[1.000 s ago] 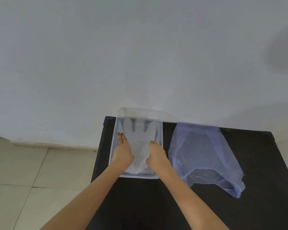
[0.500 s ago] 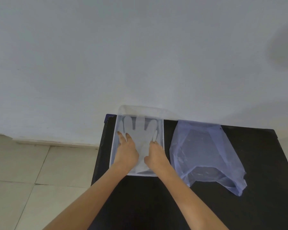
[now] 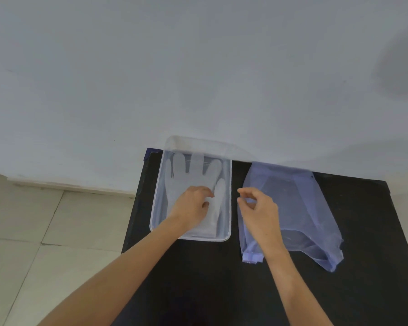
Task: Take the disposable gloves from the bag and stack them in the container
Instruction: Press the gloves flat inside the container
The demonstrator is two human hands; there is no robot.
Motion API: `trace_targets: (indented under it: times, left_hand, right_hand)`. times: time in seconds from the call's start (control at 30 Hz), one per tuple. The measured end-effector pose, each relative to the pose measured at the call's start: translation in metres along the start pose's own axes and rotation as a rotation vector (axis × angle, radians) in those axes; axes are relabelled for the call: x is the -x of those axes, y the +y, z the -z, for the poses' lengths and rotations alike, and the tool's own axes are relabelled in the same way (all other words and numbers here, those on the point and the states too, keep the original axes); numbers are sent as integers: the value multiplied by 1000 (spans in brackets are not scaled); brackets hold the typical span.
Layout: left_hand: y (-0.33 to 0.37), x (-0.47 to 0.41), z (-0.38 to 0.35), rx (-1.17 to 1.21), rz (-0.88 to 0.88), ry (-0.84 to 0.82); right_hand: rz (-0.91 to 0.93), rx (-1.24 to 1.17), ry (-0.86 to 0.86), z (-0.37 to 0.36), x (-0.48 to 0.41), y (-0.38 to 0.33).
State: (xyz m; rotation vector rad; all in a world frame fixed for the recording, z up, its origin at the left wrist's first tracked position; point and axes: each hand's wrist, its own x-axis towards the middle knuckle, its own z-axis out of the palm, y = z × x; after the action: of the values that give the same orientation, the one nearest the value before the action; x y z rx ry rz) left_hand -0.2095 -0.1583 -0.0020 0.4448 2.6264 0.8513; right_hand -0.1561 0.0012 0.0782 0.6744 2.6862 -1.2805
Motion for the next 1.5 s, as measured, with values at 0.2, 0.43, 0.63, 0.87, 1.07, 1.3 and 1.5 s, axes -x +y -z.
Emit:
trace_targets:
  times: [0.2, 0.43, 0.63, 0.87, 1.07, 1.3, 1.5]
  left_hand:
    - [-1, -10, -21, -147, -35, -131]
    - [-6, -12, -31, -271, -123, -178]
    - [-5, -13, -30, -300, -121, -131]
    - [-7, -13, -23, -316, -106, -150]
    - [-15, -33, -7, -299, 37, -97]
    - [-33, -43, -22, -414, 102, -218]
    - [-36, -47, -32, -427, 72, -92]
  right_hand:
    - [6, -91, -80, -17, -3, 4]
    - [24, -109, -86, -18, -8, 10]
    - [26, -120, -88, -20, -9, 12]
    - [21, -151, -109, -19, -9, 14]
    - [15, -183, -100, -24, -10, 20]
    - [10, -180, -89, -27, -12, 26]
    - [-23, -196, -85, -26, -11, 31]
